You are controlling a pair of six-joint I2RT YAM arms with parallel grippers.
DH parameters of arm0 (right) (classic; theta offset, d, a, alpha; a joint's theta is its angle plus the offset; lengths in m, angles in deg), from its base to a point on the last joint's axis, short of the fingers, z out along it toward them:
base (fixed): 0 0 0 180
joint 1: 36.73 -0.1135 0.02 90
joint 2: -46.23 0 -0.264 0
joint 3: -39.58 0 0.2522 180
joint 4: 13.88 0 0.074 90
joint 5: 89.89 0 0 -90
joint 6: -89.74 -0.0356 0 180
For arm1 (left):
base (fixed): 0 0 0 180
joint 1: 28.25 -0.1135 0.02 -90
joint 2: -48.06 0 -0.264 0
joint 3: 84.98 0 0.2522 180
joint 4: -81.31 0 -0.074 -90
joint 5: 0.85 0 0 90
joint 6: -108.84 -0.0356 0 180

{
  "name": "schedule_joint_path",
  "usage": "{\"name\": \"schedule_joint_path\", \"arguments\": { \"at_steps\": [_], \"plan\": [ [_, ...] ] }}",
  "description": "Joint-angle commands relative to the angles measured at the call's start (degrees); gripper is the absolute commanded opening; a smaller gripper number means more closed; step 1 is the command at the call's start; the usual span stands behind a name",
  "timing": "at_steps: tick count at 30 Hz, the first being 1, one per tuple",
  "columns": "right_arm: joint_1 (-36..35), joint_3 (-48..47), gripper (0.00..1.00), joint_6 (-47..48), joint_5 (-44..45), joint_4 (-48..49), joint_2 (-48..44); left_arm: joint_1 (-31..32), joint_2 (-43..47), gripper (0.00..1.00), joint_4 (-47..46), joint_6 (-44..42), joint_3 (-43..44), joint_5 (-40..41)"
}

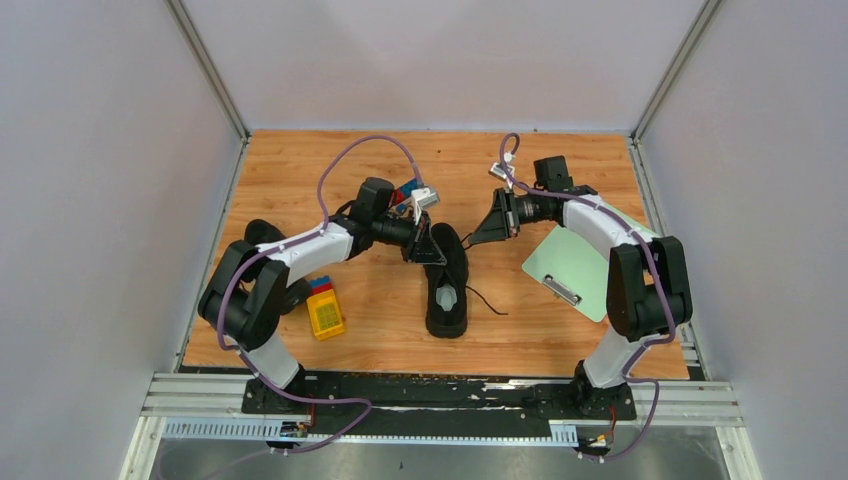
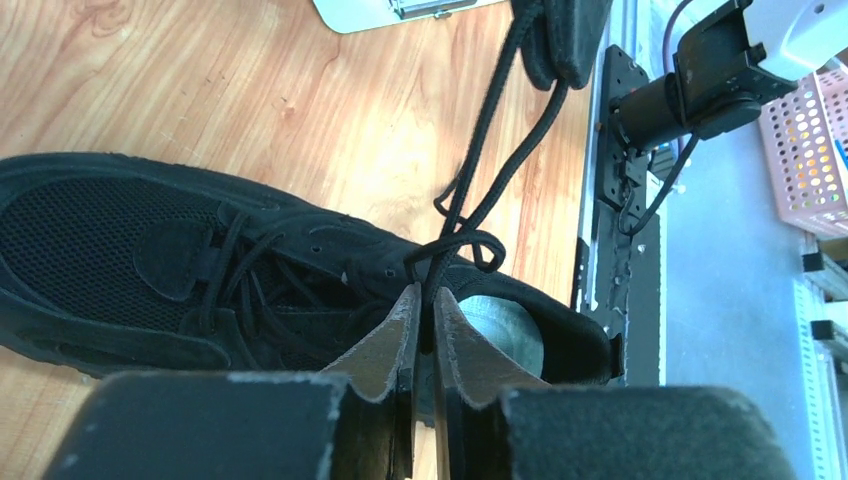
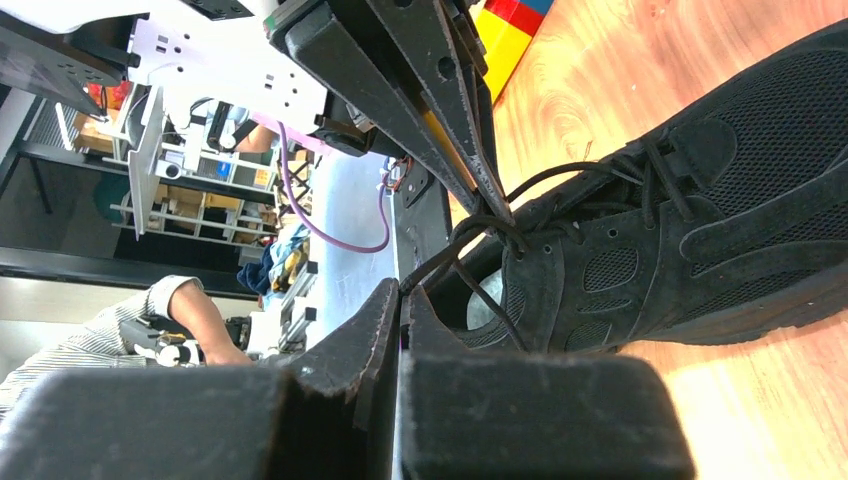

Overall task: Tie the shoes
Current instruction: Cross the shoelace with the shoelace.

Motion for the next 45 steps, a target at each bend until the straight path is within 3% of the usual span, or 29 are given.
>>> {"name": "schedule_joint_path", "arguments": {
  "at_steps": [1, 11, 16, 28, 45],
  "plan": [
    [0.03, -2.42, 0.00, 2.16, 1.32, -2.45, -0.92, -0.31, 2.86, 0.13, 5.02, -6.27, 3.64, -0.38],
    [-0.69, -4.72, 0.00, 2.32, 2.42, -3.87, -1.82, -0.02, 1.86, 0.09, 5.90, -7.39, 5.29, -1.64],
    [-1.25, -4.10, 0.00, 2.39, 3.03, -3.92, -2.16, 1.44, 1.35, 0.24, 5.32, -7.58, 6.16, -0.32],
    [-1.44, -4.52, 0.00, 1.38, 3.50, -3.74, -2.12, 7.68, 1.19, 0.29, 14.96, -17.93, 10.92, 14.56],
    [-1.22, -4.41, 0.00, 1.15, 4.57, -3.56, -2.13, 8.23, 3.63, 0.21, 24.85, -27.04, 15.76, 21.31]
  ]
}}
